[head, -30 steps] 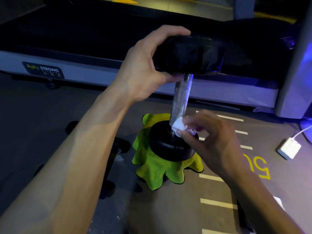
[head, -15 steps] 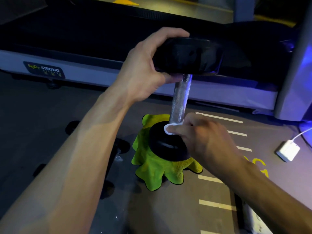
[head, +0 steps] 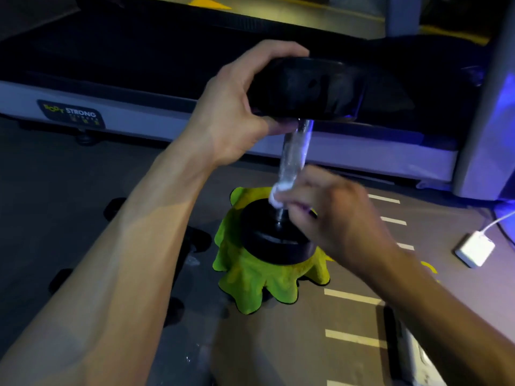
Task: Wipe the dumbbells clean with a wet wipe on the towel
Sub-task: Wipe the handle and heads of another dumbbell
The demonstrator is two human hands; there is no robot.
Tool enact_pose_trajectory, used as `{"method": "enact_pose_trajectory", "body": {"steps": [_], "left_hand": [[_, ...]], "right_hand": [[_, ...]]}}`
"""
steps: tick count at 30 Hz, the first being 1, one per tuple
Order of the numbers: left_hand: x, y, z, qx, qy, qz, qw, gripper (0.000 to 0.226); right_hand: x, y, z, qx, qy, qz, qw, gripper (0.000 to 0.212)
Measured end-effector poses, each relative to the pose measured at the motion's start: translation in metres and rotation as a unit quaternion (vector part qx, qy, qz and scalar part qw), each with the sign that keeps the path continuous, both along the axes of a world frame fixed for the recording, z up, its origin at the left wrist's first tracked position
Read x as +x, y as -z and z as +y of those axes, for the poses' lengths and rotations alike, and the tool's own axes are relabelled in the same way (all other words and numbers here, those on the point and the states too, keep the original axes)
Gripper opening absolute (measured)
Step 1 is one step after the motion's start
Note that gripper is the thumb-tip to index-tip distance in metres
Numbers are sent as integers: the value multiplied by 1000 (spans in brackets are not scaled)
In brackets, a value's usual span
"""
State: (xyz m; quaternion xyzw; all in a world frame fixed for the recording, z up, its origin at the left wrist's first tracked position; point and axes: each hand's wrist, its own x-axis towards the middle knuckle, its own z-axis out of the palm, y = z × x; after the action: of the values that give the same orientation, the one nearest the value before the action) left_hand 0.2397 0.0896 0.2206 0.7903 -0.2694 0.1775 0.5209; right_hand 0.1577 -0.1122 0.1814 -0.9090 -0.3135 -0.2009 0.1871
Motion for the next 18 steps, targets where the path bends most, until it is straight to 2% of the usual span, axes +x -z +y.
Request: {"method": "enact_pose_trajectory", "body": {"steps": [3,5,8,9,13,18], "left_hand": [[-1,-1,0,10,-4,-9,1000,73],[-3,-2,1,5,0,-6,1000,72],[-7,-2,-1,-14,9,10,1000,73],[-8,-2,-1,-15,9,13,1000,73],[-9,-4,0,-14,6,11,1000,72],[-11,-4,-1,-15,9,13,1000,73]], "right_hand": [[11,-8,5,45,65,-85,993,19],[3,4,4,15,43,-47,998,19],[-10,9,1,3,-8,81,997,22],[-7,6,1,12,-6,87,996,21],[-9,-8,9,16,36,14,999,13],[-23,-14,28,-177,26,99,979,11]]}}
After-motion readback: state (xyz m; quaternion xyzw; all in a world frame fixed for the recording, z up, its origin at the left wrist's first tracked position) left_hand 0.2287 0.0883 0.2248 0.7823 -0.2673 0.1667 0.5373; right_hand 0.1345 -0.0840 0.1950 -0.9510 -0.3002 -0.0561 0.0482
